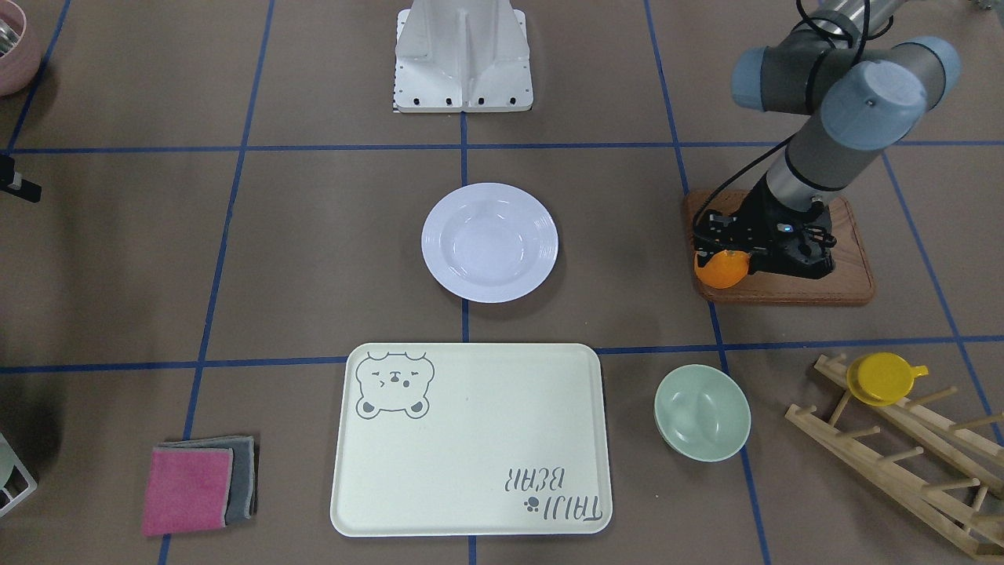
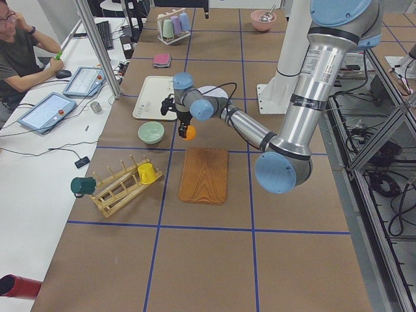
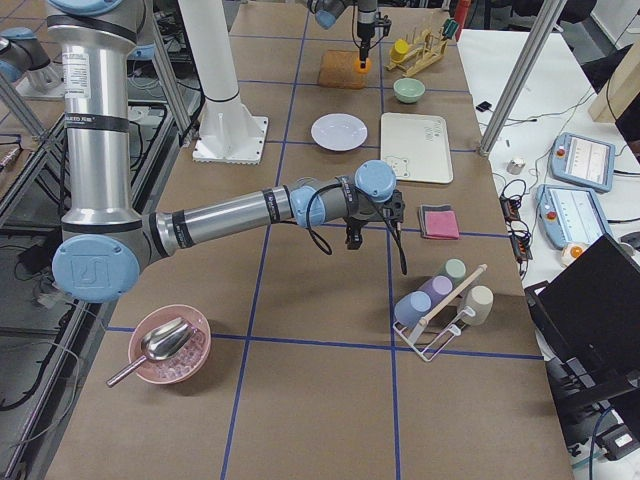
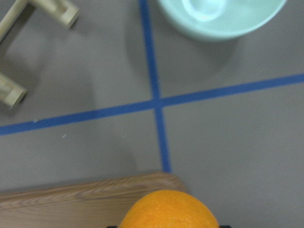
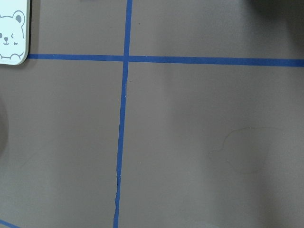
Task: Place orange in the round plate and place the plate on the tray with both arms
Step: 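Carry the orange with the left gripper and lower it onto the white plate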
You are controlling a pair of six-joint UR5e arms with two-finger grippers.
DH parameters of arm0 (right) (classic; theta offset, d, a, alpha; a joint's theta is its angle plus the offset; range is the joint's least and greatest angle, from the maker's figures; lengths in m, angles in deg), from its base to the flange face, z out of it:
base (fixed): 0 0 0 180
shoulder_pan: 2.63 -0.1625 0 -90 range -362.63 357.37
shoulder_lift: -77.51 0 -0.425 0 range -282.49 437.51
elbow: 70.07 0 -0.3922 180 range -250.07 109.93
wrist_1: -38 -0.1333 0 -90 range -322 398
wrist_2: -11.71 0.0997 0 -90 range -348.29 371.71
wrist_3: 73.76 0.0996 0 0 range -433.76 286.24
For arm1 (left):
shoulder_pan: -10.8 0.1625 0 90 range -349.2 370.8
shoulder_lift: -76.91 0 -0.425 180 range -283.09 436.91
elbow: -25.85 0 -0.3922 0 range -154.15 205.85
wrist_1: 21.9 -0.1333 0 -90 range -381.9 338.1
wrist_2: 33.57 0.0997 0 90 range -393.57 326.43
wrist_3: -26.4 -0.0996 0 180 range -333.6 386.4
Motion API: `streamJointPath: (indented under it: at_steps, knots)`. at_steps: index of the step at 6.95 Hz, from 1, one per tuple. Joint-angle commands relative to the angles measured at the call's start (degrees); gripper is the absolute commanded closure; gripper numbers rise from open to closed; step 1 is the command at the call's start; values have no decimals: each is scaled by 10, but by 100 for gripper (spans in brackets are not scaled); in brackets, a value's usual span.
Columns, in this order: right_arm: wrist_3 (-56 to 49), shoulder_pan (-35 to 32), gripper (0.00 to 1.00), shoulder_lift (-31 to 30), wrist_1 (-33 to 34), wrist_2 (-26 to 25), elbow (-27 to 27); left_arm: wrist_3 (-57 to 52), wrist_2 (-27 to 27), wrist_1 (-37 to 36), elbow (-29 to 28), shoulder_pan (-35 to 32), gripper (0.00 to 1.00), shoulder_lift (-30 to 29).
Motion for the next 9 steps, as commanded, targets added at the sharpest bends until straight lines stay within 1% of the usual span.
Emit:
streamJointPath:
  at_steps: [1,2,3,4,6,7,9]
  knots:
    - [0,7,0,0,0,-1,0,67,27,-30,-6,52,100,-78]
    - [0,9,0,4,0,-1,1,78,65,-31,-9,88,100,-97]
    - [0,11,0,4,0,0,1,109,80,-30,-10,119,100,-113]
    - [0,12,0,4,-1,0,1,119,112,-30,-13,149,100,-125]
    - [0,16,0,5,-1,1,1,154,166,-25,-45,206,100,-150]
    - [1,18,0,6,-1,2,1,168,187,-24,-63,227,100,-161]
    - [16,40,0,26,-1,9,0,189,202,-23,-71,251,100,-174]
